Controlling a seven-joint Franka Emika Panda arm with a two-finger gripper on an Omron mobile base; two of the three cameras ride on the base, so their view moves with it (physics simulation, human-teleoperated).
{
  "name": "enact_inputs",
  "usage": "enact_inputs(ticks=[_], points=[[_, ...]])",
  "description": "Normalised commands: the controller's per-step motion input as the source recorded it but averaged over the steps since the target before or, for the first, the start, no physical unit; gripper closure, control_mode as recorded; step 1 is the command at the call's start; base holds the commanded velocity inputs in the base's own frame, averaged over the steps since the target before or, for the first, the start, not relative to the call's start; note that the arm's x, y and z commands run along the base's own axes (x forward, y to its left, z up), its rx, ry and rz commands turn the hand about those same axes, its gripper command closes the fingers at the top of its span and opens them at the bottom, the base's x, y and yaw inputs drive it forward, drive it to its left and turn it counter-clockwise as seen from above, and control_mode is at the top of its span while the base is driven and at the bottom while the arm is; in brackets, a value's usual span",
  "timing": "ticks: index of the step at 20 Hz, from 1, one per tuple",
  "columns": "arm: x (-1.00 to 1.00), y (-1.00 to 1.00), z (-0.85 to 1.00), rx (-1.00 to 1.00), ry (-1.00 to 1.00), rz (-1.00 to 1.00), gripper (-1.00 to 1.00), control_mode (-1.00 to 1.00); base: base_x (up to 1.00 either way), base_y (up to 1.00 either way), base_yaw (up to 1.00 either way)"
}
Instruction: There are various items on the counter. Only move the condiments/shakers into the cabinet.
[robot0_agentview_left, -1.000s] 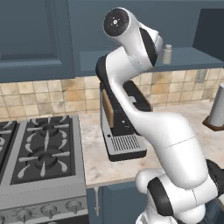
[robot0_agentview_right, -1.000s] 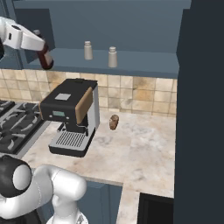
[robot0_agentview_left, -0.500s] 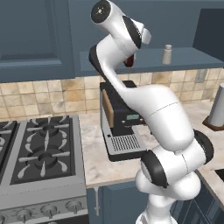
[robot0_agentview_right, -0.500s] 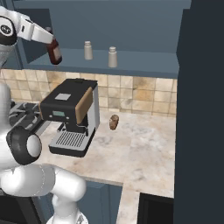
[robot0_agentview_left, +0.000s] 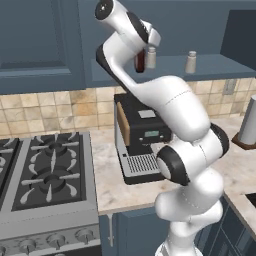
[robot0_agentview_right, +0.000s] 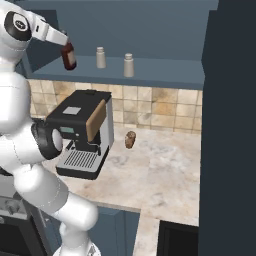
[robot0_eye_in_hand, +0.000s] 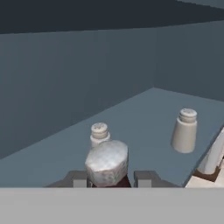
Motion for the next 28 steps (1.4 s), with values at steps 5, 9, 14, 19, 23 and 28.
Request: enact_inputs(ticks=[5, 9, 14, 19, 23, 28], points=[[0.68, 0.06, -0.09, 0.0, 0.13, -0.02, 1.0, -1.0, 0.0, 0.0, 0.0], [0.63, 0.01, -0.35, -0.04, 0.16, 0.0, 1.0, -1.0, 0.0, 0.0, 0.0], [0.53, 0.01, -0.42, -0.08, 0.16, 0.0, 1.0, -1.0, 0.0, 0.0, 0.0], [0.49, 0.0, -0.07, -0.01, 0.02, 0.0, 1.0, -1.0, 0.0, 0.0, 0.0], [0.43, 0.0, -0.01, 0.0, 0.0, 0.0, 1.0, -1.0, 0.0, 0.0, 0.0], [0.22, 0.0, 0.0, 0.0, 0.0, 0.0, -1.0, -1.0, 0.0, 0.0, 0.0]])
